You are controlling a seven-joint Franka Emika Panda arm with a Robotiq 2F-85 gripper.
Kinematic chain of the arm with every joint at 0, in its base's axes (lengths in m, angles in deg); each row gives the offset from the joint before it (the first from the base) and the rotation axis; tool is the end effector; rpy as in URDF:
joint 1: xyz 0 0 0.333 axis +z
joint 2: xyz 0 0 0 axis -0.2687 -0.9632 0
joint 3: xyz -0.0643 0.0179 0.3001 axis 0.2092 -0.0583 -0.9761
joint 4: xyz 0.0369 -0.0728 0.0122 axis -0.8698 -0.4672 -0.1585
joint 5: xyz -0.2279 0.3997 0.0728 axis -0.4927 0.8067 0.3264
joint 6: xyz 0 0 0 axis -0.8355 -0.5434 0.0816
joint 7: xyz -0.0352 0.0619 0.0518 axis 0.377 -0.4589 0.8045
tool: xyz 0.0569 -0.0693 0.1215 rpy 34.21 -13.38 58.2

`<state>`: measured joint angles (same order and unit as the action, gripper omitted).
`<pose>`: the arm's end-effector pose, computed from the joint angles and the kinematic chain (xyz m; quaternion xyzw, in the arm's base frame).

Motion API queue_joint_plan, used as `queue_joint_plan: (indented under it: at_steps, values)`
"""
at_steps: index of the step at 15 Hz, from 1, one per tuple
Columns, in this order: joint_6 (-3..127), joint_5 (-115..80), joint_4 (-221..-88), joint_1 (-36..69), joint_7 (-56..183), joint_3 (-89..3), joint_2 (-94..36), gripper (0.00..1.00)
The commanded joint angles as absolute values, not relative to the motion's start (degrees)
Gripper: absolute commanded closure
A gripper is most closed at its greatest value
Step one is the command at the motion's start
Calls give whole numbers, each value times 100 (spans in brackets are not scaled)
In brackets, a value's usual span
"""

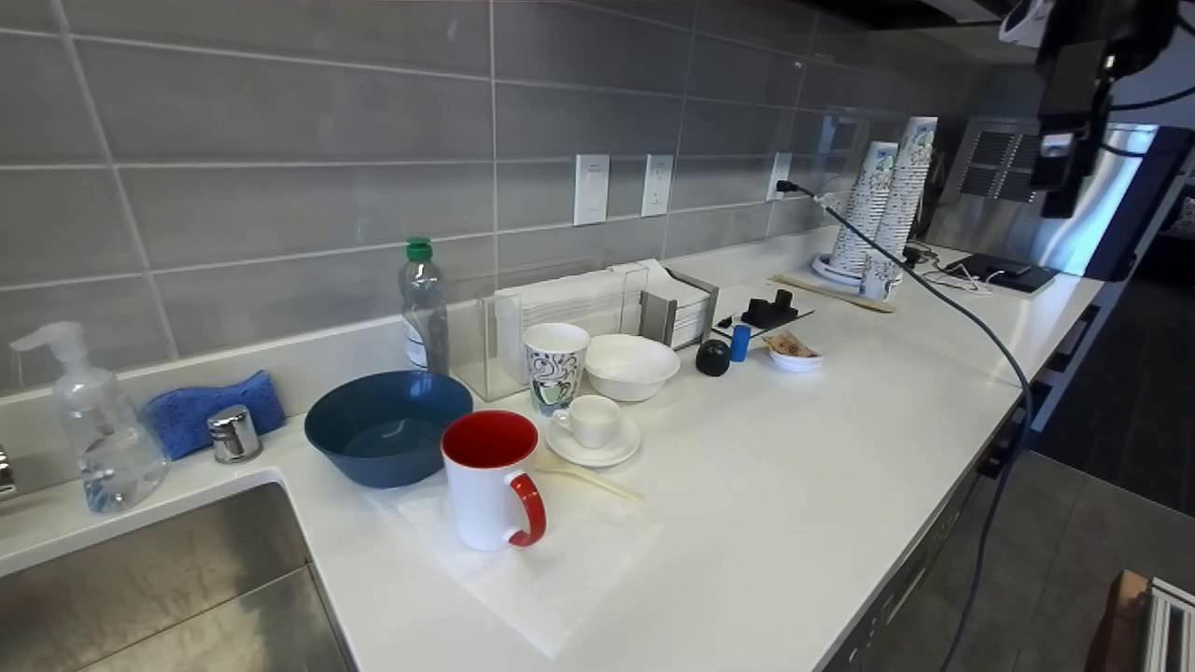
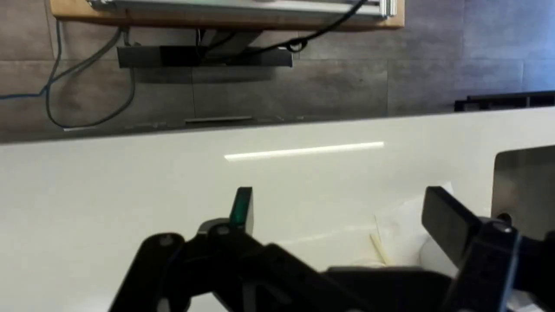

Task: Move the white bowl forwards then move it to the right.

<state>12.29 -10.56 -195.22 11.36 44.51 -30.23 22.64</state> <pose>0.3875 -0.1386 0.4751 -0.9856 0.0196 0.0829 0.1464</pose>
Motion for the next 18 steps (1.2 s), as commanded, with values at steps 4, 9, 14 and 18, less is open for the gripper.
queue_joint_plan:
  at_steps: [4, 9, 14, 18]
  values:
    - [3364, -3, -19324, 1205, 4776, -3417, 697, 0]
    - [4933, 863, -19155, 1313, 4575, -3553, -522, 0]
    - [5643, 1828, -18638, 1323, 4253, -3875, -1807, 0]
    - [5770, 1784, -18646, 1170, 4416, -4126, -2011, 0]
